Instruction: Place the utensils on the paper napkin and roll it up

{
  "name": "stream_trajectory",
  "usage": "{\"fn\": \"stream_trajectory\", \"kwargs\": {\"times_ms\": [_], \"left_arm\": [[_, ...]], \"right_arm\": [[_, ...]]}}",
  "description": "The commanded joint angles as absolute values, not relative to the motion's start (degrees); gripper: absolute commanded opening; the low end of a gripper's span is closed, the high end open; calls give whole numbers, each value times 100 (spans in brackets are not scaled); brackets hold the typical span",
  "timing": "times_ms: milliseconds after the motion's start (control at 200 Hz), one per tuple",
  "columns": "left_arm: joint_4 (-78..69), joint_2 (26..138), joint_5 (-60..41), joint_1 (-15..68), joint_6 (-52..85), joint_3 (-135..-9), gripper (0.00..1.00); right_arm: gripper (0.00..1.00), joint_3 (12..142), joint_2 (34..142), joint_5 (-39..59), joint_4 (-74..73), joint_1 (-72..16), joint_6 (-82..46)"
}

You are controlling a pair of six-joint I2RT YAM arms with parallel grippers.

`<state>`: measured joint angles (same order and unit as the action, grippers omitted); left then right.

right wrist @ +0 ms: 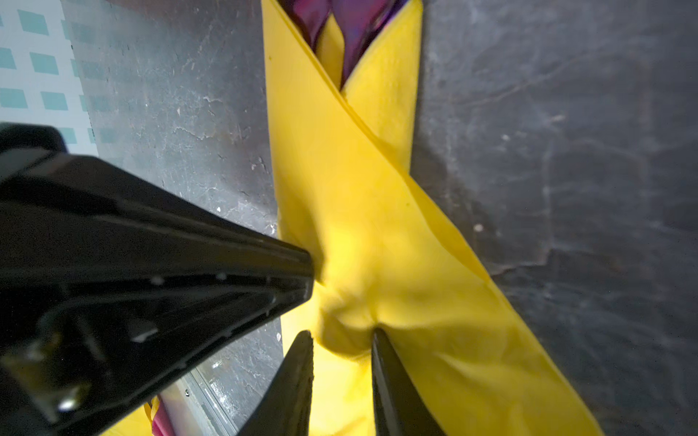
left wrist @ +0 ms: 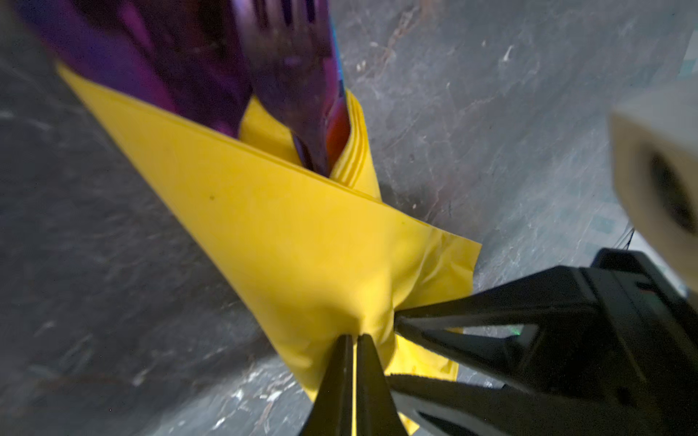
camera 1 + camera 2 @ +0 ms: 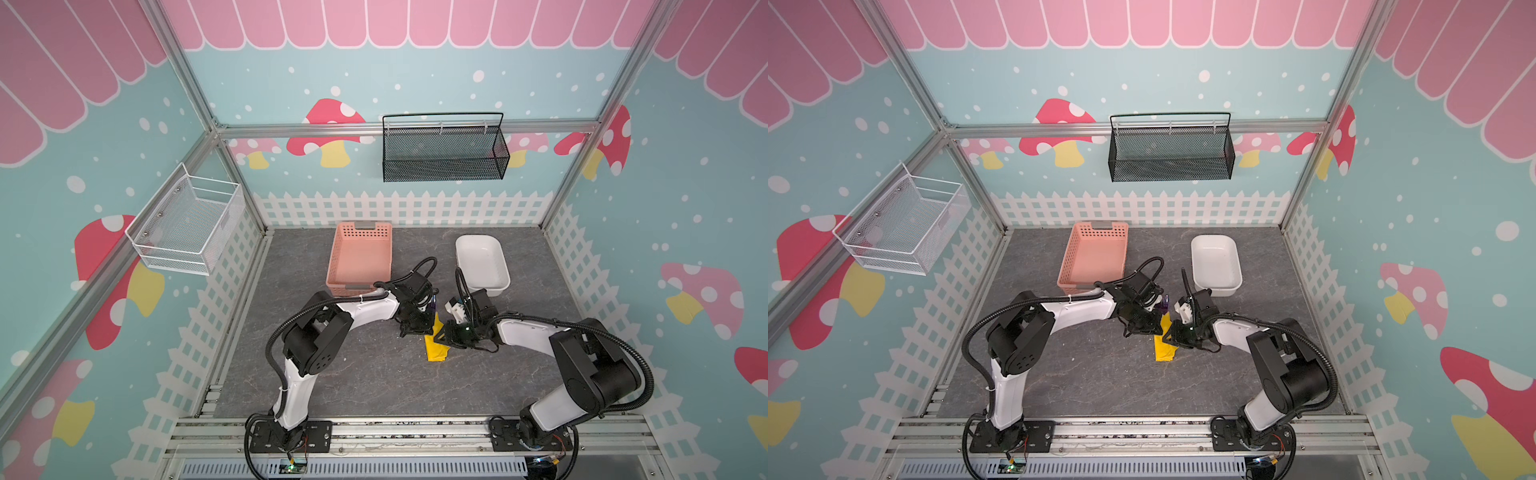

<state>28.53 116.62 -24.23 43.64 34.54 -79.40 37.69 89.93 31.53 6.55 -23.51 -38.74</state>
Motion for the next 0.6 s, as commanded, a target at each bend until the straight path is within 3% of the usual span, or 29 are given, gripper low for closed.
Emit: {"fn": "stream_trajectory", "kwargs": {"times_ms": [0, 315, 595], "left_arm": [[2898, 11232, -2115, 4229, 3551, -7922, 11], [3050, 11204, -1993, 4063, 3504, -7979, 20], [3203, 11786, -1883, 4121, 3603, -9029, 18]], "right_arm": [[28, 3602, 9211, 2540, 1151, -2338, -3813], [27, 3535, 9207, 2503, 1188, -2337, -3858], [23, 3503, 9278, 2549, 1152, -2338, -3858]]}}
